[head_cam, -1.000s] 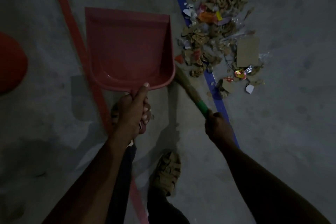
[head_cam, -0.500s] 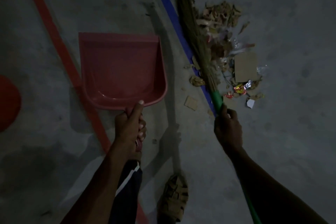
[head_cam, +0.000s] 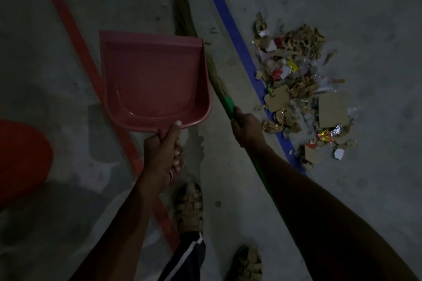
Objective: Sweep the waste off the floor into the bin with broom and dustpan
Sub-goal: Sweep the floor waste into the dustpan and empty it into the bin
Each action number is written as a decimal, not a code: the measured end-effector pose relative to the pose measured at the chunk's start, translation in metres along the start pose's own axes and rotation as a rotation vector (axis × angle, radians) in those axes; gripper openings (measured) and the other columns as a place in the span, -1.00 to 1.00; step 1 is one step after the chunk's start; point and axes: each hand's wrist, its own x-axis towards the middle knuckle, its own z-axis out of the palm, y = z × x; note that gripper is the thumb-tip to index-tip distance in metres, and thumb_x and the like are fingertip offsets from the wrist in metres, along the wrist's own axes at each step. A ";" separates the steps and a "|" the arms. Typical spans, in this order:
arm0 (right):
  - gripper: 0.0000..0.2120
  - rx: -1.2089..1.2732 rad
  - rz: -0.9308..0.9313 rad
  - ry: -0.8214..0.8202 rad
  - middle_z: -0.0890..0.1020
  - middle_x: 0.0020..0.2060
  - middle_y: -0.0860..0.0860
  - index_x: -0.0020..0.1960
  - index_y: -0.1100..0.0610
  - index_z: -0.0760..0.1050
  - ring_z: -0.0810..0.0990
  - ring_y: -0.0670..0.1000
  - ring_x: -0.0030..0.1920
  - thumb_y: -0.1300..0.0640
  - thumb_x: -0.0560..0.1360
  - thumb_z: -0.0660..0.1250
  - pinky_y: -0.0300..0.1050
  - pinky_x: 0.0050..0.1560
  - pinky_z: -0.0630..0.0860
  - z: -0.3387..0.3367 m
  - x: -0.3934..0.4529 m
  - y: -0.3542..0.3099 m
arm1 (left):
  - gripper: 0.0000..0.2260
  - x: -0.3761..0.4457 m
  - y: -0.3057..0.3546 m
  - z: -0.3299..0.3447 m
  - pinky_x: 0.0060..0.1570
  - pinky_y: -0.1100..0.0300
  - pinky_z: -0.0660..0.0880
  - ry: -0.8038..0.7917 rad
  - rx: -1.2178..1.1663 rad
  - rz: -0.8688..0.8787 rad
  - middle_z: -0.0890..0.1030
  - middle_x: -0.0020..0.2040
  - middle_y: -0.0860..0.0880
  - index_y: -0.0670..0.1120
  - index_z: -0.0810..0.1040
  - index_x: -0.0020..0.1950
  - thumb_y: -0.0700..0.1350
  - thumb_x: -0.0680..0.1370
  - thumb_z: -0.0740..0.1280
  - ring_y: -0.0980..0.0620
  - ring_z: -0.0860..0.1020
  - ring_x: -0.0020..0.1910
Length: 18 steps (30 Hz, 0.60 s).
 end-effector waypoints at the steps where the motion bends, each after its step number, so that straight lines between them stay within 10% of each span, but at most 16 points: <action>1: -0.51 0.013 0.052 -0.024 0.61 -0.15 0.23 0.48 0.22 0.33 0.60 0.23 -0.28 0.08 0.58 0.11 0.15 -0.24 0.61 0.000 0.011 -0.008 | -0.59 0.004 0.003 -0.001 -0.59 0.31 0.22 0.001 0.000 0.008 0.34 -0.52 -0.04 -0.12 0.38 -0.31 0.09 0.56 0.44 0.04 0.25 -0.65; 10: -0.54 0.343 0.486 0.110 0.59 -0.17 0.11 0.53 0.15 0.26 0.61 0.09 -0.29 0.13 0.64 0.12 -0.09 -0.39 0.54 -0.008 0.040 0.012 | -0.57 0.026 -0.005 -0.005 -0.59 0.29 0.23 -0.045 0.105 0.009 0.35 -0.54 -0.04 -0.15 0.39 -0.32 0.09 0.56 0.43 0.04 0.27 -0.65; 18: -0.70 0.204 0.660 0.321 0.62 -0.13 0.21 0.17 0.23 0.50 0.65 0.22 -0.22 0.08 0.56 0.17 0.21 -0.25 0.66 -0.015 -0.033 0.079 | -0.58 0.010 -0.033 -0.009 -0.54 0.29 0.24 -0.056 0.082 0.000 0.33 -0.53 -0.02 -0.09 0.37 -0.33 0.11 0.55 0.45 0.04 0.25 -0.64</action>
